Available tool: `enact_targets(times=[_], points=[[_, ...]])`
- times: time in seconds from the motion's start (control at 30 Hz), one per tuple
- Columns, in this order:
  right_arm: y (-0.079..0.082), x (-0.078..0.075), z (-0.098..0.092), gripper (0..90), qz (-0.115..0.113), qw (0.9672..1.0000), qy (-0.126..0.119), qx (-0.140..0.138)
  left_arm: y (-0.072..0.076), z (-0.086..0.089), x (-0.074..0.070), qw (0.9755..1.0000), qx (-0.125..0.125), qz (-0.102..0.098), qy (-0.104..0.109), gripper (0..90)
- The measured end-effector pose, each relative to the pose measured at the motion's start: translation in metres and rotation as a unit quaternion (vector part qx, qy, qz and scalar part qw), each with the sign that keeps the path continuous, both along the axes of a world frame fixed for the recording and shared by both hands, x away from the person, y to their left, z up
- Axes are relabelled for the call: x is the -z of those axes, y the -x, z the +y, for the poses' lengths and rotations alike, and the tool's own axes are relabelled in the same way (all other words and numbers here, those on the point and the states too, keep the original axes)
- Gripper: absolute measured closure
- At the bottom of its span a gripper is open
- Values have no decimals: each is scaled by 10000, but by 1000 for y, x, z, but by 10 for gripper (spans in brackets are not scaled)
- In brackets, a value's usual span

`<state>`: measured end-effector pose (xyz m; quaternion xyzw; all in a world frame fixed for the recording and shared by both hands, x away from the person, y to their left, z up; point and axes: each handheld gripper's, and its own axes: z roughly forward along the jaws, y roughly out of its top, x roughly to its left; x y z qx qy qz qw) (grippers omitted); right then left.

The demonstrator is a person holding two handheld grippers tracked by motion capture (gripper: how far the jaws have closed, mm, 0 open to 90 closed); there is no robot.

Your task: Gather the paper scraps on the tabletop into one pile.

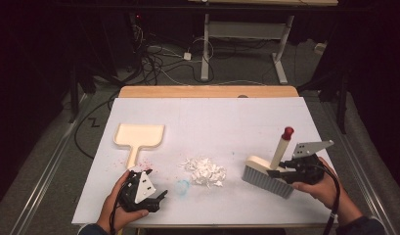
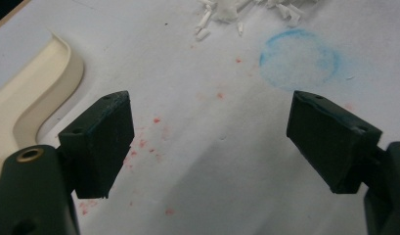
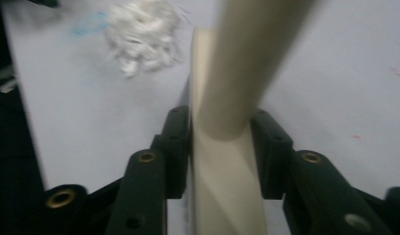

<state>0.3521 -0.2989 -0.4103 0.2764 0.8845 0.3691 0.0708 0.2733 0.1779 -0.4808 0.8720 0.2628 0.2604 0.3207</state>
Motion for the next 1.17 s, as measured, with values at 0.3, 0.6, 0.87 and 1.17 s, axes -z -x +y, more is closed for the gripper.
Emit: enact_targets(times=[0.3, 0.6, 0.87, 1.17], points=[[-45, 12, 8, 419, -116, 9919, 1251, 193, 3, -6, 1, 9998, 180, 10, -90, 168], [-26, -7, -2, 309, -1701, 9692, 924, 1521, 5, -2, -1, 9999, 149, -76, -17, 167], [41, 0, -9, 260, -2504, 9536, -135, 1669, 7, -1, -3, 9998, 128, -161, -60, 167], [74, 19, -14, 234, -2493, 9529, -18, 1726, 5, -3, -3, 9997, 105, -178, -133, 167]])
